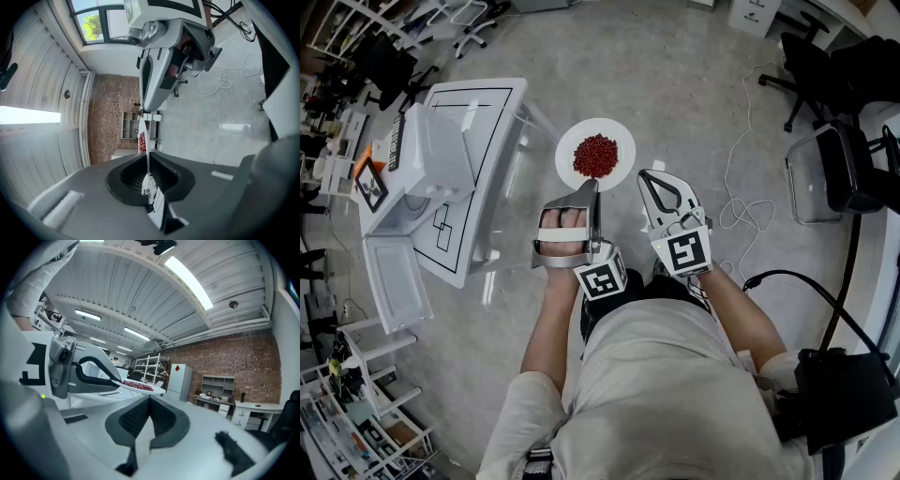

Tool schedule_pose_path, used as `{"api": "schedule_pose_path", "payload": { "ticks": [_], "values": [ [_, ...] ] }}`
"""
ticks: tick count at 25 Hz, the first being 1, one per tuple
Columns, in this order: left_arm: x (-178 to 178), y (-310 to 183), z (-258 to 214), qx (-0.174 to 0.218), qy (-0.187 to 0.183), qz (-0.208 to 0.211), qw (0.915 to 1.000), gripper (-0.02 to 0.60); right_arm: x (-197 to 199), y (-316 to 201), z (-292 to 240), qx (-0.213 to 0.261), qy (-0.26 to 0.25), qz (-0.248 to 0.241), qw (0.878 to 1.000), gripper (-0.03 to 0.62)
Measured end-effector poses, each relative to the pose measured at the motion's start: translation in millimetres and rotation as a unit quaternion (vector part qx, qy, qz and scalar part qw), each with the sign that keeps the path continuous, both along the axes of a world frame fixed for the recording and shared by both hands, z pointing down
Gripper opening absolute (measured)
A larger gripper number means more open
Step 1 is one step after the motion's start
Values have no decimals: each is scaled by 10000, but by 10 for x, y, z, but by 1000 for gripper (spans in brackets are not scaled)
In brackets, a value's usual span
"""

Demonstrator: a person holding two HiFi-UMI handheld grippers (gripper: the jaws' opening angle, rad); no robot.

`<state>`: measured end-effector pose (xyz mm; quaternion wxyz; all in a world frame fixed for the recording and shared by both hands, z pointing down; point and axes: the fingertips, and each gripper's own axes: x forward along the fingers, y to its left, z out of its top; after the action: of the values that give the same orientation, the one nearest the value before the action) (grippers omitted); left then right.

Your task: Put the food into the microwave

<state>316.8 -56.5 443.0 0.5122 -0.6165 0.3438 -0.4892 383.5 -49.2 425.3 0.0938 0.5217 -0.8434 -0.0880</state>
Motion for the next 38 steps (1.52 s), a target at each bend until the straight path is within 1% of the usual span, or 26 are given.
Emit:
{"api": "schedule_pose_path", "payload": {
  "ticks": [7, 11, 12, 15, 18, 21, 26, 32, 35, 38],
  "values": [
    [-101, -7, 17, -48, -23, -48, 10000, 25, -90, -19, 11, -56, -78, -72, 9999, 11],
    [-154, -15, 41, -78, -43, -147, 9999, 25, -162, 3, 4, -55, -113, -257, 9996, 11],
    [-161, -33, 45, -66, -42, -168, 9998, 25, -186, -13, 16, -48, -36, -303, 9995, 11],
    [-247, -74, 49, -80, -62, -251, 9996, 26, -327, -60, 62, 2, 492, -393, 9980, 11],
    [-417, -99, 41, -37, -58, -410, 9991, 25, -525, -68, 107, -12, 686, -597, 9959, 12],
    [-648, -169, 27, -44, -20, -642, 9979, 25, -744, -161, 159, -79, 623, -784, 9949, 11],
    [-1131, -254, 12, -51, -29, -1070, 9942, 25, -1229, -333, 188, -157, 306, -1183, 9924, 11],
    [-1888, -390, 23, -42, -49, -1751, 9845, 25, -1954, -553, 165, -90, 375, -1797, 9830, 11],
    [-2193, -428, 31, -21, -104, -1991, 9799, 25, -2261, -628, 156, -91, 375, -2056, 9779, 11],
    [-2491, -441, 17, 43, -178, -2286, 9734, 25, -2562, -663, 161, -89, 403, -2366, 9707, 11]
  ]
}}
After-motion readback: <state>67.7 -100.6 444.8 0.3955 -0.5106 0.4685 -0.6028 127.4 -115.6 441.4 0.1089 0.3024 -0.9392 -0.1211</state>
